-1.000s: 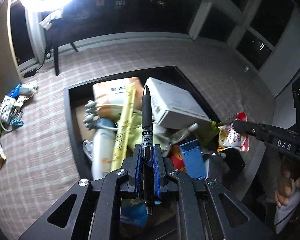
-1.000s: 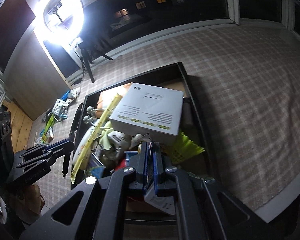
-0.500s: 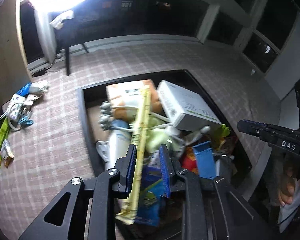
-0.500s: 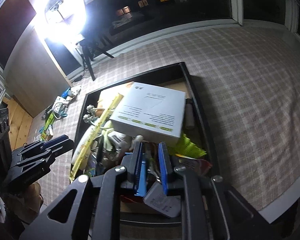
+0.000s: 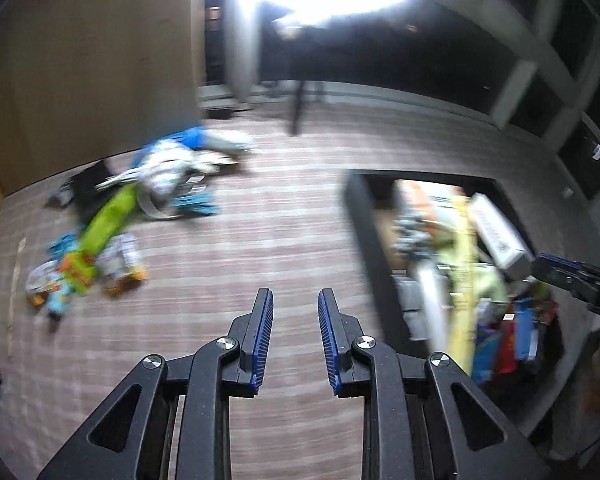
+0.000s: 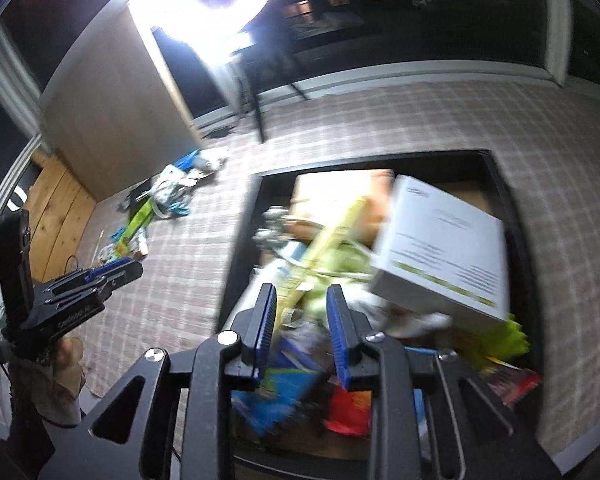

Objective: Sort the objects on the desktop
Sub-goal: 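Move the left tool back to the pile toward the sunscreen tube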

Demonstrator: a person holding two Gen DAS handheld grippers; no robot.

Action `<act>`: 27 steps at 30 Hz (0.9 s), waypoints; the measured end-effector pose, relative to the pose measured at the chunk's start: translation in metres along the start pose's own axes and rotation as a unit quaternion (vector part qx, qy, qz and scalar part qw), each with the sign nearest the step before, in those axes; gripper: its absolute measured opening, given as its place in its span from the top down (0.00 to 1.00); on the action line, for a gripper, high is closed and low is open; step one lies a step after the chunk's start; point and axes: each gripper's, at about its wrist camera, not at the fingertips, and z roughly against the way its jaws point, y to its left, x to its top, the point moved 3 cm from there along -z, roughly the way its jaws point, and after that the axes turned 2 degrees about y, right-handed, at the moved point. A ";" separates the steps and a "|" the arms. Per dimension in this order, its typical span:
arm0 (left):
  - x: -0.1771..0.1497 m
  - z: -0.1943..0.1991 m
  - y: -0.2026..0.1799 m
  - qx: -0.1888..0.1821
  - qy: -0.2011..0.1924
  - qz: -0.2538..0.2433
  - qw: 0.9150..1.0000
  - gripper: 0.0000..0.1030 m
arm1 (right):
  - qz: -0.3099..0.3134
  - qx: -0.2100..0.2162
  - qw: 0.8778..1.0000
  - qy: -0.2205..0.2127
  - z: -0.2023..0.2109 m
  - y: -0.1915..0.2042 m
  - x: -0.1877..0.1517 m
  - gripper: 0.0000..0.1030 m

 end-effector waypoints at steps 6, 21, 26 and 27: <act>-0.006 -0.001 0.092 0.055 0.005 0.034 0.998 0.77 | 0.057 0.025 0.998 0.016 -0.037 0.075 0.011 0.55; -0.021 -0.038 0.232 0.099 0.047 0.042 0.993 0.65 | 0.148 0.052 0.985 0.077 -0.152 0.232 0.030 0.50; -0.022 -0.052 0.244 0.080 0.058 0.028 0.995 0.65 | 0.131 0.089 0.982 0.101 -0.179 0.262 0.033 0.50; -0.022 -0.055 0.247 0.073 0.060 0.026 0.995 0.65 | 0.128 0.095 0.981 0.106 -0.185 0.268 0.032 0.50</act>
